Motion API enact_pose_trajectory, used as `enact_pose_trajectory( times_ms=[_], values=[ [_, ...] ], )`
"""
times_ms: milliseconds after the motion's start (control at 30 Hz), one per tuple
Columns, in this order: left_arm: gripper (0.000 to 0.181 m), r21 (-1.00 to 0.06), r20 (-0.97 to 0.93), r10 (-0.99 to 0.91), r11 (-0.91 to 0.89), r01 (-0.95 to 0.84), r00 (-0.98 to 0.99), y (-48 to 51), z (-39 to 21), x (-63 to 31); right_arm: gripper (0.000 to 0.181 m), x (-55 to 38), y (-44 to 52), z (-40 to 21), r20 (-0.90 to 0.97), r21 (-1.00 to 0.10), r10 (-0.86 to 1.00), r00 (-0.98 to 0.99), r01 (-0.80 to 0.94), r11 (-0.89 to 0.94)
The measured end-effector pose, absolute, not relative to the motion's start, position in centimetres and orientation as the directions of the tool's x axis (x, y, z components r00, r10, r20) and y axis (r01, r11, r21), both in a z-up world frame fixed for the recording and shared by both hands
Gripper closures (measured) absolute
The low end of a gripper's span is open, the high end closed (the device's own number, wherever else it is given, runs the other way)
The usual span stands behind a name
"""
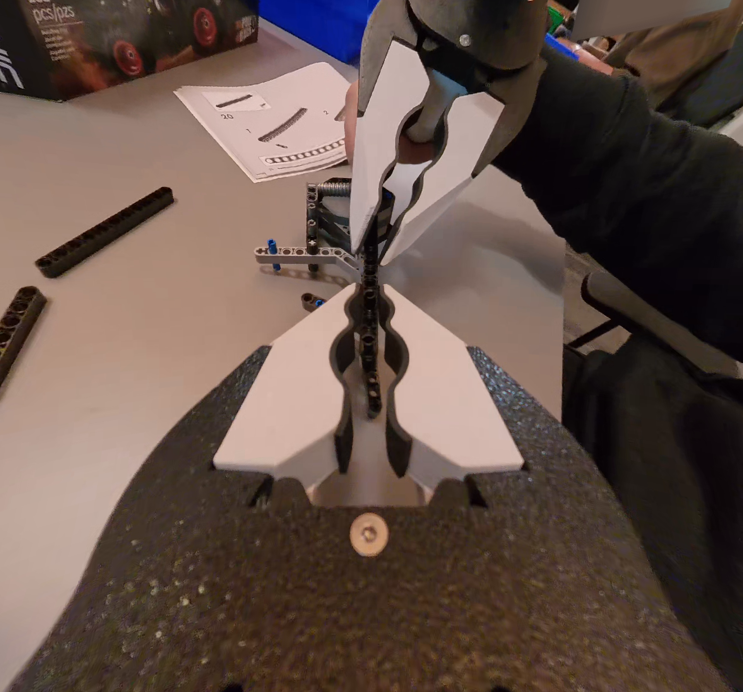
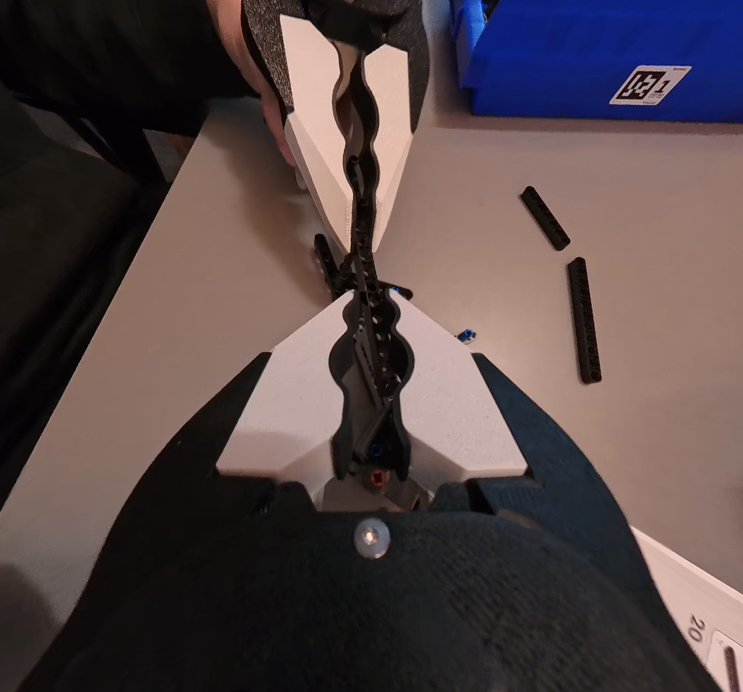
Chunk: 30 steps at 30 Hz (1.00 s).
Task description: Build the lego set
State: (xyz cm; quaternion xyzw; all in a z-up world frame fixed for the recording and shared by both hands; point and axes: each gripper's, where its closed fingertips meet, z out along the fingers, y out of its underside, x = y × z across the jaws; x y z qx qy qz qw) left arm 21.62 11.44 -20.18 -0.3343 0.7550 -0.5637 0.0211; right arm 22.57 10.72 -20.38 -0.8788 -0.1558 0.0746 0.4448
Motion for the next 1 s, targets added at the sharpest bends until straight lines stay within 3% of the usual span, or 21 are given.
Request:
enact_pose_trajectory(
  times_ms=[233,400,700,1000],
  values=[
    [0.176,-0.924,0.147,-0.587,0.206,-0.323,-0.796,11.3,-20.2,20.9,0.175,21.8,10.6,-20.3,-0.104,-0.823,0.420,0.902,0.159,-0.545],
    [0.176,-0.931,0.005,-0.655,0.272,-0.241,-0.756,11.5,-20.2,20.6,0.175,21.6,10.8,-20.3,-0.070,-0.818,0.471,0.879,0.220,-0.532],
    [0.176,-0.909,0.243,-0.748,0.046,-0.415,-0.617,11.7,-20.1,19.9,0.173,21.2,11.3,-19.8,-0.004,-0.930,0.500,0.866,0.180,-0.321],
    [0.176,-0.900,0.235,-0.745,0.076,-0.430,-0.624,11.6,-20.6,19.5,0.174,20.9,11.1,-19.6,0.048,-0.926,0.491,0.870,0.223,-0.304]
  ],
)
